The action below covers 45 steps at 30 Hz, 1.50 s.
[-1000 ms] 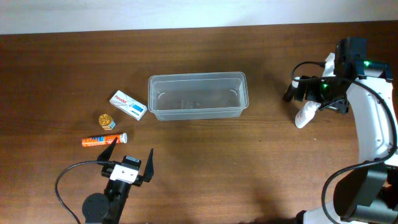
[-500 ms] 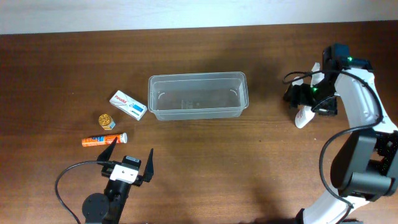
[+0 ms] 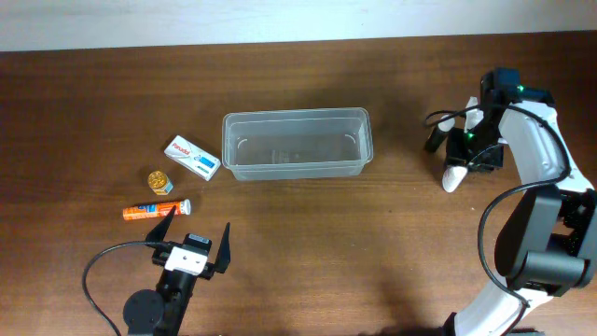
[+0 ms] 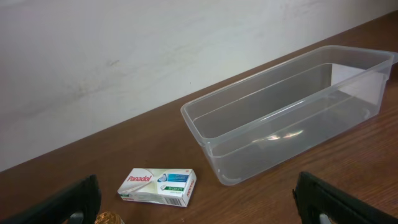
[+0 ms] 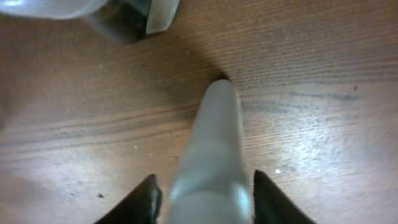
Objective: Pack container
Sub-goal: 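Reach right gripper to white spray bottle and grasp it, then lift white spray bottle and lower it into container's right end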
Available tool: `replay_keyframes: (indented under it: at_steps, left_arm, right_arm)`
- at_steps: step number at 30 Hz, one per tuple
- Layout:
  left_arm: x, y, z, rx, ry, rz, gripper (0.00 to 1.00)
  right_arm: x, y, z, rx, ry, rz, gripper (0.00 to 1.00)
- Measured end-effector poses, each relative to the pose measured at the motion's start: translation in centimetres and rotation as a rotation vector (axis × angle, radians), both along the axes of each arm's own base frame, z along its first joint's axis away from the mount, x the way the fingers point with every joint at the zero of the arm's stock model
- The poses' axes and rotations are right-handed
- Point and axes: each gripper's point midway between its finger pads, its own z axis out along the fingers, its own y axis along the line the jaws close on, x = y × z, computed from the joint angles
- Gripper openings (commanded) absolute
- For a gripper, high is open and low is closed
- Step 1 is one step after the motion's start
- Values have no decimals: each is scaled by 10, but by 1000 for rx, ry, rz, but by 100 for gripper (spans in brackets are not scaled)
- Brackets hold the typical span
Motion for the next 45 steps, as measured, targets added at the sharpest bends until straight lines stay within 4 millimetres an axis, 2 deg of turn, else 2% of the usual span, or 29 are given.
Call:
replay_keyframes:
  at_steps: [10, 17, 22, 28, 33, 37, 39, 44, 45]
  left_arm:
    - [0, 0, 0, 0, 0, 0, 100]
    - [0, 0, 0, 0, 0, 0, 100]
    - [0, 0, 0, 0, 0, 0, 100]
    - [0, 0, 0, 0, 0, 0, 100]
    - [0, 0, 0, 0, 0, 0, 100]
    - [0, 0, 0, 0, 0, 0, 100]
    - [0, 0, 0, 0, 0, 0, 100]
    - [0, 0, 0, 0, 0, 0, 100]
    - [0, 0, 0, 0, 0, 0, 100]
  right_arm:
    - [0, -2, 0, -9, 0, 13, 17]
    - [-1, -1, 1, -9, 5, 12, 16]
    - [-10, 1, 4, 4, 44, 11, 16]
    - [-2, 8, 33, 49, 16, 14, 17]
    - [10, 23, 68, 114, -58, 49, 17]
    - [19, 43, 99, 125, -134, 108, 17]
    - [23, 61, 116, 125, -183, 156, 17]
    - [37, 123, 147, 133, -320, 320, 18]
    - [43, 144, 151, 134, -359, 374, 17]
